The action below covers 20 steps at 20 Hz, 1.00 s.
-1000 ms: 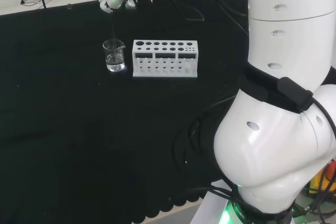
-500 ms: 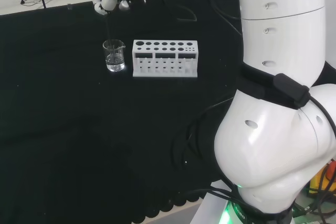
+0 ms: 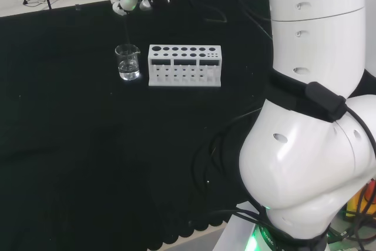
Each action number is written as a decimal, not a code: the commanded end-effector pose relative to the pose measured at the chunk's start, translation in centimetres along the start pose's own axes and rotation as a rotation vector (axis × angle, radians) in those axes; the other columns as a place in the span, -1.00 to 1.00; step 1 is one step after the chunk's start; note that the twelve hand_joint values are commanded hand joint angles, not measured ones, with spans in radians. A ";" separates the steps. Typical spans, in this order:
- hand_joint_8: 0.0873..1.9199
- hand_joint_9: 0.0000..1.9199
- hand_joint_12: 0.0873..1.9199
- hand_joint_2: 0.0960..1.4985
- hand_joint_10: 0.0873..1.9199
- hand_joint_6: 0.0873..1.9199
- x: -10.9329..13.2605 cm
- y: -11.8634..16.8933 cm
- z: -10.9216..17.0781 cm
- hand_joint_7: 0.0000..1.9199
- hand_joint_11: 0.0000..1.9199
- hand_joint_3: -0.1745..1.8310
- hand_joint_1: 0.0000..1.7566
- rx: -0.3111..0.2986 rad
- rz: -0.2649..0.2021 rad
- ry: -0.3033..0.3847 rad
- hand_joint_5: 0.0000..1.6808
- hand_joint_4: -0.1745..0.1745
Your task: Stir in the beaker to the left of the white test tube rack with the glass rod.
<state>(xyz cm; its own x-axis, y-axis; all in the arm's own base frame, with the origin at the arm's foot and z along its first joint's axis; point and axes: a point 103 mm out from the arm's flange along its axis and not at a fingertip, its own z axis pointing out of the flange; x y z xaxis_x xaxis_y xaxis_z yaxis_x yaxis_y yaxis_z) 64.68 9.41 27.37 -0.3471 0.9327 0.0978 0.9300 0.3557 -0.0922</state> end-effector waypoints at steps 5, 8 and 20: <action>0.14 0.88 -0.27 -0.30 -0.12 -0.17 0.7 -1.7 -0.5 0.58 0.84 0.02 0.39 0.009 0.045 -0.013 0.45 -1.00; 0.14 0.88 -0.27 -0.30 -0.12 -0.17 -1.2 -2.1 1.7 0.58 0.84 0.02 0.39 -0.028 -0.012 0.031 0.45 -1.00; 0.13 0.88 -0.27 -0.30 -0.12 -0.17 4.7 1.1 0.1 0.58 0.84 0.02 0.39 0.015 -0.025 -0.026 0.45 -1.00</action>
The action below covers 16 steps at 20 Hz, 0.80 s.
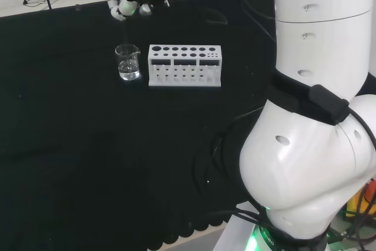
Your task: Stir in the beaker to the left of the white test tube rack with the glass rod.
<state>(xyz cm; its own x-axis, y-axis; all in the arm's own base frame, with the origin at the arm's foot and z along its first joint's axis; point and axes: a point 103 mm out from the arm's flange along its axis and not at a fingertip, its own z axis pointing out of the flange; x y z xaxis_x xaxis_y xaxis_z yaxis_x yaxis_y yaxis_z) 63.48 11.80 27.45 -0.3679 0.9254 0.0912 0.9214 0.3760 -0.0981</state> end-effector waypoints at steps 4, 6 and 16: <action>0.13 0.88 -0.27 -0.30 -0.12 -0.17 0.8 0.2 -0.5 0.58 0.84 0.01 0.39 -0.020 0.005 -0.030 0.45 -1.00; 0.13 0.88 -0.27 -0.30 -0.13 -0.17 0.6 0.4 -0.5 0.58 0.84 0.01 0.39 -0.005 0.024 -0.037 0.45 -1.00; 0.13 0.88 -0.27 -0.30 -0.13 -0.17 -3.7 -1.0 -1.3 0.58 0.84 0.01 0.39 -0.019 0.045 -0.024 0.45 -1.00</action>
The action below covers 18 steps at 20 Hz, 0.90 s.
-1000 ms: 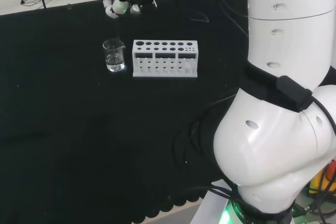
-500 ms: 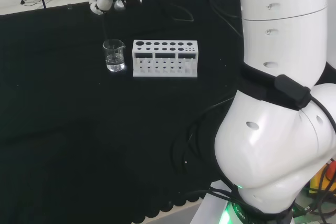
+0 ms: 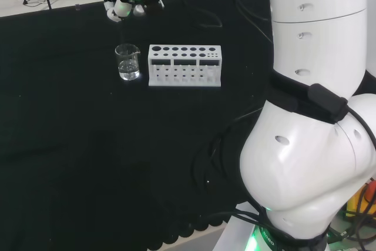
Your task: Stir in the beaker to the left of the white test tube rack with the glass rod.
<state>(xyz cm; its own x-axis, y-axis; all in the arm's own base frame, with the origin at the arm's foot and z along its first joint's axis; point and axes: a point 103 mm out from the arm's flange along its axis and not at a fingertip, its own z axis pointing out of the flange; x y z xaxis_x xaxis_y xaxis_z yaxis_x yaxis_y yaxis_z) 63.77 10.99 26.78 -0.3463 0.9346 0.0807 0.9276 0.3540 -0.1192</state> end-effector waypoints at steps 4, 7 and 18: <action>0.13 0.88 -0.27 -0.30 -0.13 -0.17 -2.9 -1.7 -2.4 0.58 0.84 0.01 0.39 -0.043 0.040 -0.009 0.45 -1.00; 0.13 0.88 -0.27 -0.30 -0.13 -0.17 -2.2 -2.3 -2.0 0.58 0.84 0.01 0.39 -0.037 0.034 -0.003 0.45 -1.00; 0.13 0.88 -0.27 -0.30 -0.13 -0.17 1.9 -0.6 -1.0 0.58 0.84 0.01 0.39 -0.011 -0.034 -0.012 0.45 -1.00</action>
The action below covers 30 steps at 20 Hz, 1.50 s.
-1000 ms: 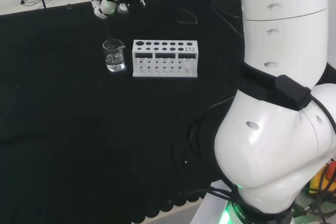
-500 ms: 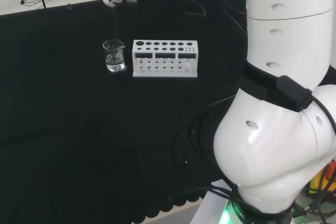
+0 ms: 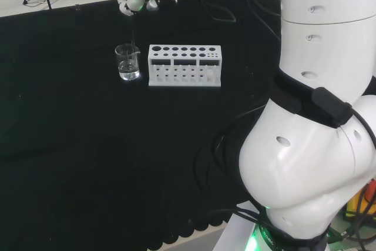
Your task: Stir in the beaker to the left of the white test tube rack with the glass rod.
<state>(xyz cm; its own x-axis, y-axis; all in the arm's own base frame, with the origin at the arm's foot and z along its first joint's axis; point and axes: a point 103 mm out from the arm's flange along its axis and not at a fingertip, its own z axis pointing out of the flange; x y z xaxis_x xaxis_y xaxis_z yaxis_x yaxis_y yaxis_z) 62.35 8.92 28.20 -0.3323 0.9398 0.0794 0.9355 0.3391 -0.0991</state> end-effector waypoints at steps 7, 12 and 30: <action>0.13 0.88 -0.27 -0.30 -0.13 -0.17 3.8 2.8 -0.1 0.58 0.84 0.01 0.39 -0.002 -0.050 0.013 0.45 -1.00; 0.13 0.88 -0.27 -0.30 -0.13 -0.17 1.3 2.8 -0.4 0.58 0.84 0.01 0.39 -0.014 -0.009 0.011 0.44 -1.00; 0.13 0.89 -0.27 -0.29 -0.13 -0.17 4.0 0.9 -0.1 0.58 0.84 0.01 0.39 0.010 -0.060 -0.029 0.44 -1.00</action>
<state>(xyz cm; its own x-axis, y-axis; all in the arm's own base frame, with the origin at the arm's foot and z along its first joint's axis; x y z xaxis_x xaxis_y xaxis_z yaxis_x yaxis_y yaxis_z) 62.37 11.45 28.38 -0.3668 0.9269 0.0800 0.9218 0.3737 -0.1029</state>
